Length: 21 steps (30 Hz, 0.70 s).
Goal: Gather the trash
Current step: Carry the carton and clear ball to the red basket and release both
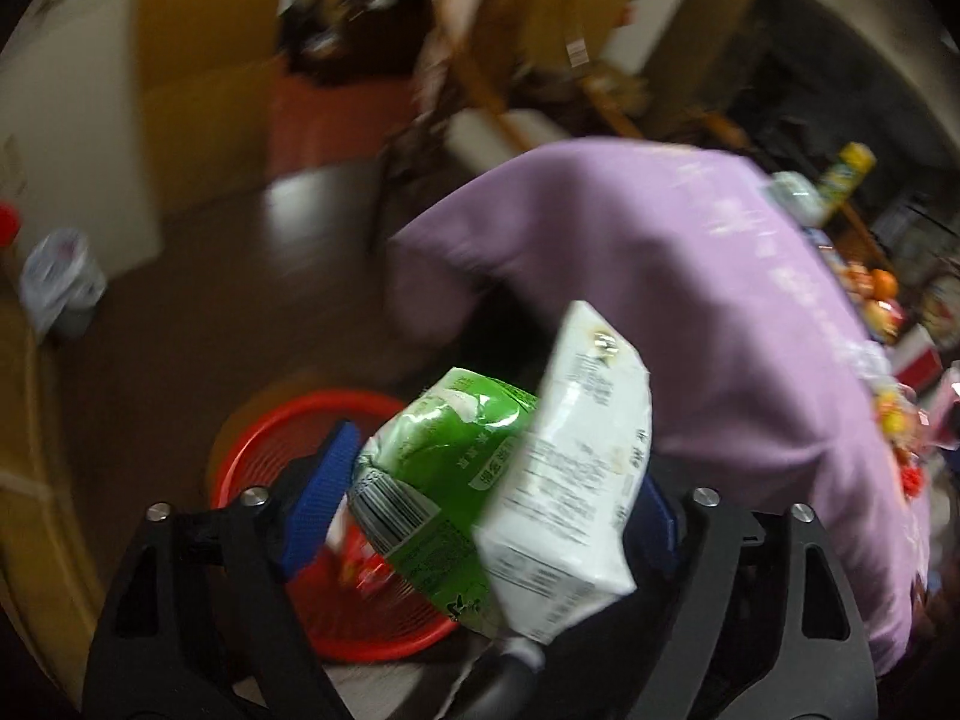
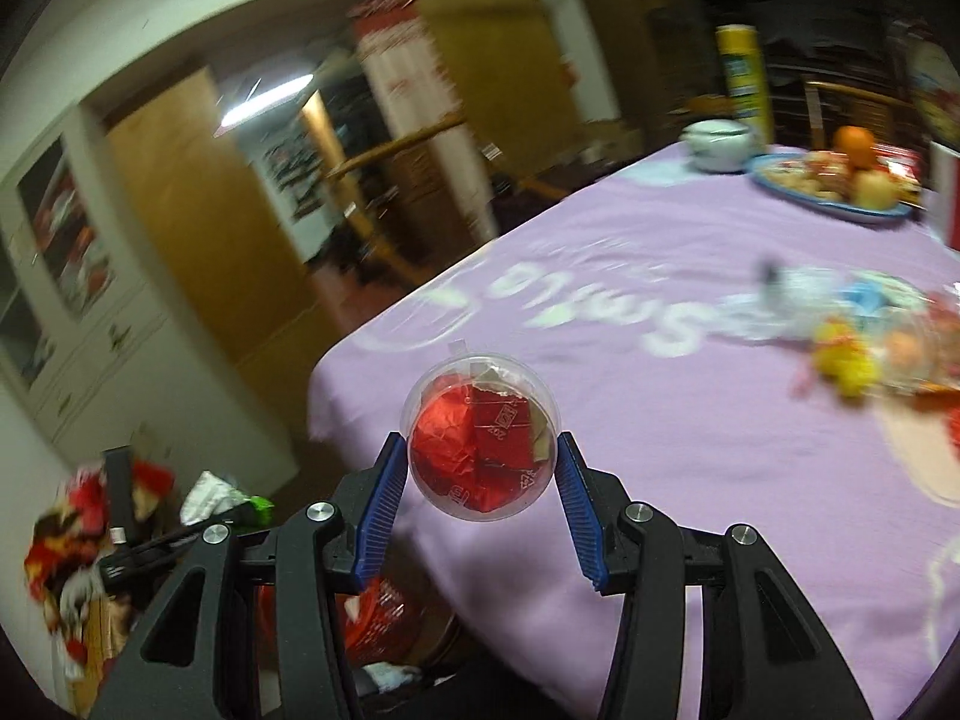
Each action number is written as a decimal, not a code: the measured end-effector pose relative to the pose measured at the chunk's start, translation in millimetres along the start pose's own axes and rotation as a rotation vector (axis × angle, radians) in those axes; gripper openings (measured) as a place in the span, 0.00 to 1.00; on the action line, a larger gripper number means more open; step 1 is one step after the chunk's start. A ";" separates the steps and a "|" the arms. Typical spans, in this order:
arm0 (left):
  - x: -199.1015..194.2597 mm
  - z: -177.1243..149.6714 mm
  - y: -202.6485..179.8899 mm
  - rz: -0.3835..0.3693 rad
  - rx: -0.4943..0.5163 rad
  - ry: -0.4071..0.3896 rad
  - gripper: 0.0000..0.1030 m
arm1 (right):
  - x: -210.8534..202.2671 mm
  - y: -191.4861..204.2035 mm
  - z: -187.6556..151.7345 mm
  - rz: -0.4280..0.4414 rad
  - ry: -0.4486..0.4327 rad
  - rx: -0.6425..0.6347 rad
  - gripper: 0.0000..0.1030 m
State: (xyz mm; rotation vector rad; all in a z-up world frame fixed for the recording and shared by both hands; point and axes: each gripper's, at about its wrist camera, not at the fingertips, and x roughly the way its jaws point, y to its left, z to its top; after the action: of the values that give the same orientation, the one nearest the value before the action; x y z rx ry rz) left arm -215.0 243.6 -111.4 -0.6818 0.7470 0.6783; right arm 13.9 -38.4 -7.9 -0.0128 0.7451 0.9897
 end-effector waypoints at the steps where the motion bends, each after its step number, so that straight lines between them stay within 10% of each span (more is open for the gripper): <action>1: 2.8 -1.3 9.2 0.024 -0.020 0.009 0.85 | 8.2 10.3 -0.1 0.014 0.021 -0.018 0.48; 11: -5.3 8.5 68.7 0.222 -0.129 -0.124 0.92 | 101.1 131.8 -28.6 0.162 0.288 -0.216 0.49; 21: 9.2 12.8 121.4 0.251 -0.271 -0.120 0.92 | 157.7 209.0 -51.2 0.266 0.450 -0.354 0.55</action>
State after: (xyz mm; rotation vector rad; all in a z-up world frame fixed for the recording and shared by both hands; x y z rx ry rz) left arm -295.9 327.8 -148.2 -0.7925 0.6409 1.0547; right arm -122.3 182.0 -71.4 -0.4671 0.9881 1.3866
